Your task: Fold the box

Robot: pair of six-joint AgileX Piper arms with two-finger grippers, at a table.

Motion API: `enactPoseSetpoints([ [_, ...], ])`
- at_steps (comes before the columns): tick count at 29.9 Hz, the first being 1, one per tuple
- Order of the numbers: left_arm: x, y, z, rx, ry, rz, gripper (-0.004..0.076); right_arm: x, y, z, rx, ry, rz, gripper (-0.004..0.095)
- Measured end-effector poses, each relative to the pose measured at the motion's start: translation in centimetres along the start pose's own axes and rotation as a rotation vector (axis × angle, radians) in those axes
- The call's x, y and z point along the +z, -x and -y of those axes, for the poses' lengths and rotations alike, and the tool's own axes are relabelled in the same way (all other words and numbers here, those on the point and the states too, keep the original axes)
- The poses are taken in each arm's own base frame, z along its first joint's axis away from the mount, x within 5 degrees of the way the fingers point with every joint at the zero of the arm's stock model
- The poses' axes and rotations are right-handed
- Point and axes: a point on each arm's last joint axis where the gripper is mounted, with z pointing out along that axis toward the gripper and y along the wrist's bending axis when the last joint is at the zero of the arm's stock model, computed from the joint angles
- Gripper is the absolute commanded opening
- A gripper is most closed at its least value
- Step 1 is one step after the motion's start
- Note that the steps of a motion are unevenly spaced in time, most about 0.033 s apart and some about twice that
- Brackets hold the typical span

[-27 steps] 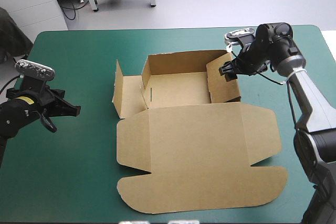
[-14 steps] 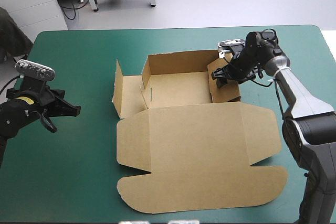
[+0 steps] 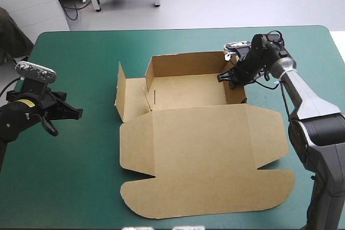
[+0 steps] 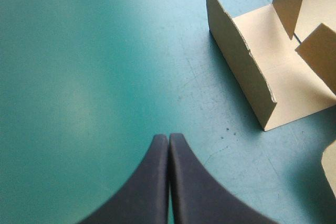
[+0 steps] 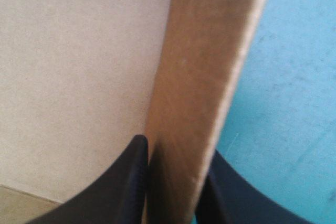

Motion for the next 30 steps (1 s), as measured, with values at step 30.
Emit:
enactPoseSetpoints([
  [30, -0.1, -0.5, -1.1, -0.056, 0.114, -0.047, -0.0033, -22.2, -5.8, 7.2, 0.042, -0.004, 0.481, -0.0024],
])
